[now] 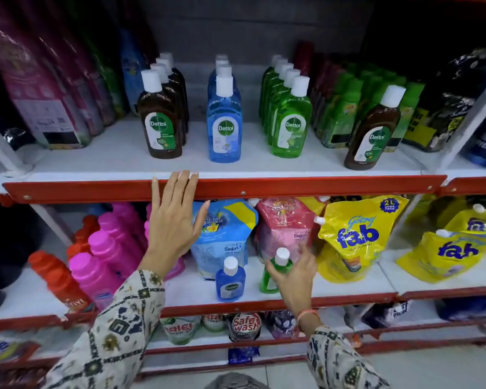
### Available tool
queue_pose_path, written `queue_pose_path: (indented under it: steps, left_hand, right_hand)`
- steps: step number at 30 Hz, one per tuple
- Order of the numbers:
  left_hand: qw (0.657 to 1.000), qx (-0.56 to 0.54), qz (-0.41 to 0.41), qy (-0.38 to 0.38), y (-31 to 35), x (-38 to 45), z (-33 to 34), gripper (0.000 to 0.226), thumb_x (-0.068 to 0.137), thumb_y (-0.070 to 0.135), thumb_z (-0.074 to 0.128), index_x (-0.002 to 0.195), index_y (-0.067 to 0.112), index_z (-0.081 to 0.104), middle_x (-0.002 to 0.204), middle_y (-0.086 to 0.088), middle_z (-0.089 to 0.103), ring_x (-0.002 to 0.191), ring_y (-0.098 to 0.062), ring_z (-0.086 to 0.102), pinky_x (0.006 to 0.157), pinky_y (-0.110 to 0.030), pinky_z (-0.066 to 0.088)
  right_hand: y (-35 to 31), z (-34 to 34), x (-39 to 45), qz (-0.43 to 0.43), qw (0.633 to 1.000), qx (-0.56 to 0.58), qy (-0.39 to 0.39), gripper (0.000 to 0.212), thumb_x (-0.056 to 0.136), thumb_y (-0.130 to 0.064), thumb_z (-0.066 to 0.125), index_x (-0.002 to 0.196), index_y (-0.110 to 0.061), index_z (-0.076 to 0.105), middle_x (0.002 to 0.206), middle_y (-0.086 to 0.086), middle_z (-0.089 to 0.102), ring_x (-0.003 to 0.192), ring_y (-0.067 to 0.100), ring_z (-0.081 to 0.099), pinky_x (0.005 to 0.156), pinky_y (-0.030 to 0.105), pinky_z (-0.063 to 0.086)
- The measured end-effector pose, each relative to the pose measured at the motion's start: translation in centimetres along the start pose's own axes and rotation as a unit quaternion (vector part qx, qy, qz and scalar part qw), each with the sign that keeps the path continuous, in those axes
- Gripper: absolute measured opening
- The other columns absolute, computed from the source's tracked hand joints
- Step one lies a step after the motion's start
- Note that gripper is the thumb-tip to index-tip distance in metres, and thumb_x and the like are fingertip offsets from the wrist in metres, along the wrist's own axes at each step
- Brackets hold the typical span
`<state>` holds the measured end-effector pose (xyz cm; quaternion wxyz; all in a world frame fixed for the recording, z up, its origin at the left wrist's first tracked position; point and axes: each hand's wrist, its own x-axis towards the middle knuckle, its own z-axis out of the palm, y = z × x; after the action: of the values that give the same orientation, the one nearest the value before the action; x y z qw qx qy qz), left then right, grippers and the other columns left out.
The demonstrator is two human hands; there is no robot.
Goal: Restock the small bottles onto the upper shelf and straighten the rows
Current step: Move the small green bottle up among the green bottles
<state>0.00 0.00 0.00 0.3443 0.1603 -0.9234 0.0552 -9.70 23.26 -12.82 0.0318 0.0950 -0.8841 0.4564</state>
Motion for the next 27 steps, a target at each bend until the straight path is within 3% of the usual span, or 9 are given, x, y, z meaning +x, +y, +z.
queue_pose_path:
  steps: [3,9,16,20,23,27]
  left_hand:
    - [0.999,-0.019,-0.004,0.026,0.1,0.2,0.2,0.055,0.099,0.039,0.042,0.142,0.006,0.042,0.140,-0.017,0.052,0.135,-0.035,0.042,0.118,-0.059,0.020]
    - [0.998,-0.016,-0.009,0.055,0.1,0.2,0.7,0.053,0.098,0.037,0.046,0.141,0.006,0.044,0.135,-0.017,0.055,0.132,-0.034,0.043,0.120,-0.057,0.017]
    - [0.998,-0.027,-0.015,0.057,0.2,0.2,0.9,0.053,0.096,0.034,0.049,0.140,0.007,0.044,0.134,-0.016,0.055,0.132,-0.033,0.043,0.119,-0.058,0.018]
    - [0.997,-0.045,-0.018,0.053,0.4,0.2,0.6,0.051,0.095,0.035,0.047,0.138,0.006,0.047,0.132,-0.015,0.057,0.130,-0.032,0.045,0.118,-0.058,0.019]
    - [0.996,-0.062,-0.021,0.055,0.3,0.2,0.3,0.050,0.096,0.037,0.043,0.135,0.007,0.050,0.130,-0.013,0.059,0.130,-0.029,0.046,0.118,-0.058,0.021]
    - [0.996,-0.074,-0.023,0.051,0.3,0.2,0.2,0.052,0.096,0.040,0.039,0.135,0.008,0.052,0.130,-0.012,0.060,0.130,-0.026,0.045,0.118,-0.055,0.021]
  right_hand:
    - [0.9,1.5,-0.7,0.075,0.996,0.025,-0.030,0.104,0.065,-0.039,0.089,0.143,0.000,0.034,0.134,0.022,0.046,0.127,0.041,0.042,0.108,0.050,0.038]
    - [1.1,3.3,-0.8,0.132,0.990,0.057,0.009,0.077,0.067,-0.030,0.089,0.127,-0.001,0.051,0.121,0.018,0.056,0.112,0.039,0.058,0.092,0.046,0.049]
    - [-1.5,-0.2,-0.9,0.053,0.993,0.090,0.053,0.080,0.061,-0.037,0.092,0.128,-0.009,0.057,0.114,0.010,0.064,0.104,0.031,0.063,0.086,0.040,0.053]
    - [-6.0,-4.4,-0.6,0.018,0.985,0.163,0.057,0.089,0.060,-0.035,0.092,0.137,-0.010,0.054,0.114,0.006,0.068,0.103,0.020,0.064,0.090,0.027,0.049]
    - [-9.4,-7.2,-0.1,-0.012,0.969,0.232,0.080,0.096,0.050,-0.045,0.091,0.133,-0.015,0.056,0.115,0.002,0.071,0.106,0.019,0.067,0.098,0.031,0.051]
    - [-13.5,-10.5,1.1,-0.060,0.950,0.286,0.105,0.095,0.041,-0.054,0.085,0.126,-0.020,0.058,0.104,-0.015,0.067,0.098,0.002,0.066,0.094,0.030,0.053]
